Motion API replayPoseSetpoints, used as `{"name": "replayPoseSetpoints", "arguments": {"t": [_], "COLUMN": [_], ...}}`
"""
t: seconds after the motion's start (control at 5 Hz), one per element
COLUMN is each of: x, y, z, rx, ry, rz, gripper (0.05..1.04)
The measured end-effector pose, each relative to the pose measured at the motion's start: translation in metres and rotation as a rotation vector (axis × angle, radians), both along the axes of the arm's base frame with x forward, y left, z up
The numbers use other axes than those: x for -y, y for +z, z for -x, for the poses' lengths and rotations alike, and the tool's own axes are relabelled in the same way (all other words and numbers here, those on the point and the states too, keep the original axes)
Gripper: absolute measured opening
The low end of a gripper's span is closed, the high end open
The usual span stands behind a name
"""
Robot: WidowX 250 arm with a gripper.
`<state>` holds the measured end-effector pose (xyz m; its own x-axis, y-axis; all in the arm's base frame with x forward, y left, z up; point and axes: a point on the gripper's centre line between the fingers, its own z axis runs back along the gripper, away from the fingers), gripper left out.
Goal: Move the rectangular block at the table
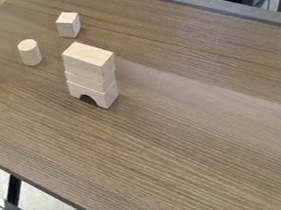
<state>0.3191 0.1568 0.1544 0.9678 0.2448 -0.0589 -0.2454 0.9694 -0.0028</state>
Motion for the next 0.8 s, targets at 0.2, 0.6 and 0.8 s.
{"name": "replayPoseSetpoints", "arguments": {"t": [0.2,0.6,0.8], "x": [0.001,0.019,0.026], "y": [-0.012,-0.037,-0.034], "z": [0.001,0.015,0.019], "rx": [-0.033,-0.052,-0.025], "ry": [0.004,0.15,0.251], "rz": [0.021,0.078,0.064], "gripper": [0.997,0.997,0.997]}}
